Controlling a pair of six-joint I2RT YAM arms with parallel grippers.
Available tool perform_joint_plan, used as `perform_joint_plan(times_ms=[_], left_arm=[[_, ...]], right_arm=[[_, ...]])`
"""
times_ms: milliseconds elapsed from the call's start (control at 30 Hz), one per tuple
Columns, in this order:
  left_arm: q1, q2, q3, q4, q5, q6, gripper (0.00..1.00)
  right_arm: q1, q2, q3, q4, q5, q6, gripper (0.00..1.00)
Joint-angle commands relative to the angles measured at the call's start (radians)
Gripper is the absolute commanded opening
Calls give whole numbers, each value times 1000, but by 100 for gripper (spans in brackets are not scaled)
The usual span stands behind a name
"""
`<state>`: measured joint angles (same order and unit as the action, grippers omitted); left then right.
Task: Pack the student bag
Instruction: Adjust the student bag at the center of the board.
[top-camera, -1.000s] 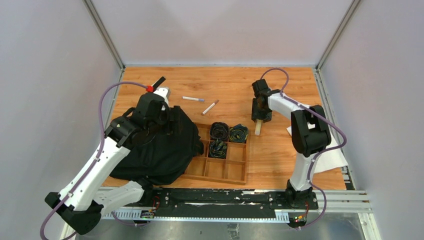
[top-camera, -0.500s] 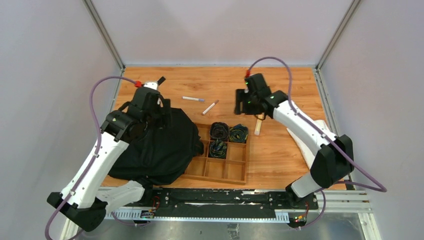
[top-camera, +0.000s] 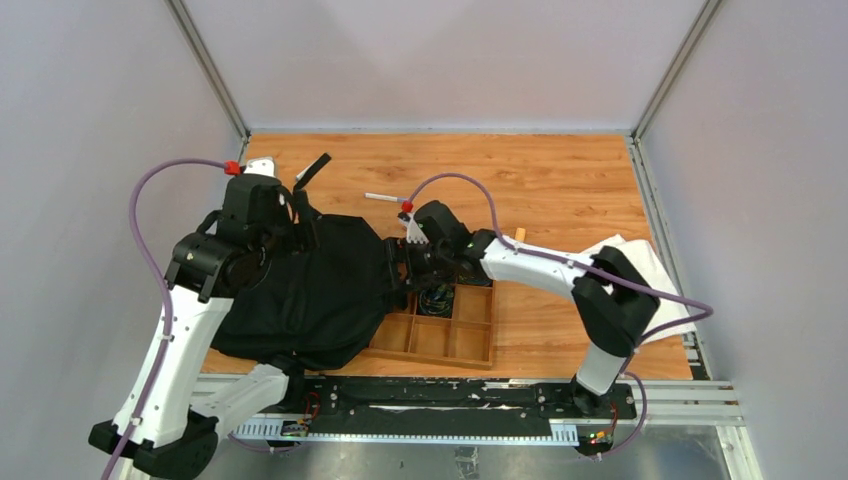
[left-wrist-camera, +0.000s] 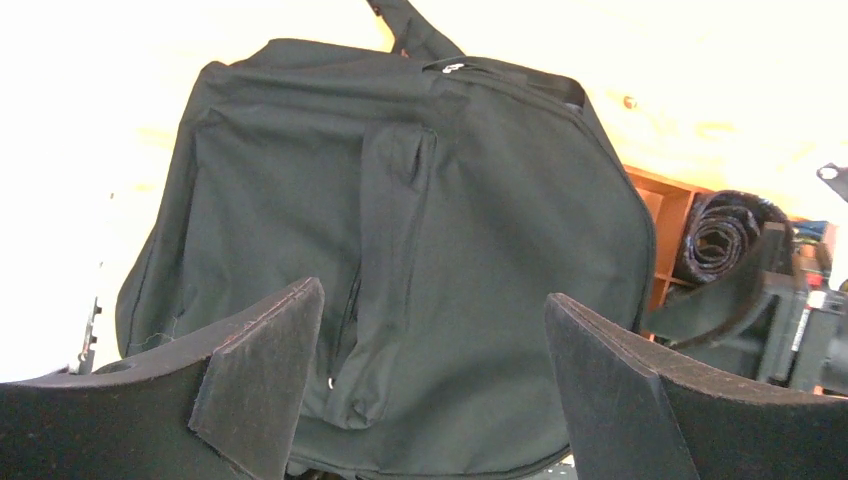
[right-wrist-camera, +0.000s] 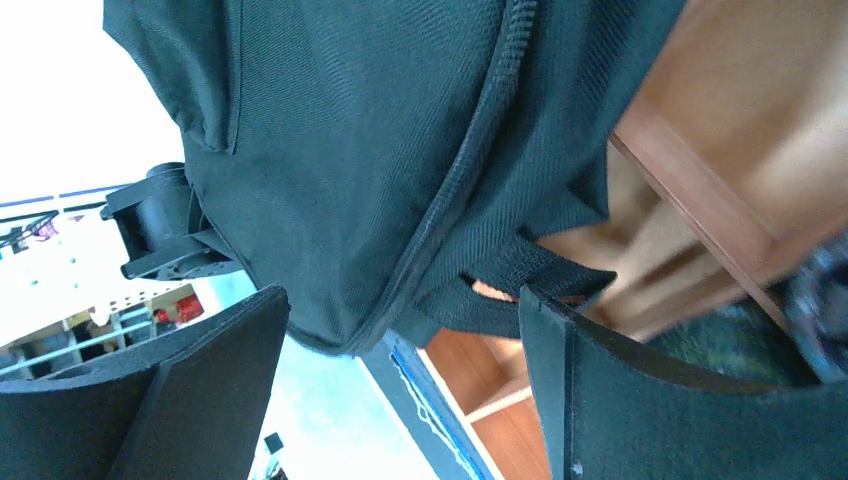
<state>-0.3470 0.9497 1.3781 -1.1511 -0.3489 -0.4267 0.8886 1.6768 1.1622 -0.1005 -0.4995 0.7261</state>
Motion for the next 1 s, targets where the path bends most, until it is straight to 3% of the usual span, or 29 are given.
perform_joint_plan(times_ms=[0, 67, 133, 233, 267, 300, 467, 767, 967], left_arm=[[8, 0, -15, -4, -7, 0, 88], [8, 0, -20, -4, -3, -1, 88], [8, -1, -26, -4, -1, -2, 88], [8, -7, -33, -3, -6, -1, 88], [8, -9, -35, -4, -8, 0, 88], [8, -11, -35, -4, -14, 2, 88], [8, -19, -8, -22, -79, 25, 88], [26, -11, 245, -126, -262, 55, 87], [26, -17, 258, -125, -337, 39, 86]], right_arm=[[38, 79, 7, 141, -104, 82, 86], [51, 119, 35, 151, -115, 87, 77], [62, 142, 74, 142, -122, 83, 60], [75, 144, 108, 117, -111, 67, 28], [78, 137, 123, 107, -106, 58, 11], [81, 129, 144, 72, -99, 49, 1], [124, 116, 356, -75, -76, -51, 0], [206, 257, 828, -164, -124, -99, 0], [249, 302, 961, -199, -93, -109, 0]])
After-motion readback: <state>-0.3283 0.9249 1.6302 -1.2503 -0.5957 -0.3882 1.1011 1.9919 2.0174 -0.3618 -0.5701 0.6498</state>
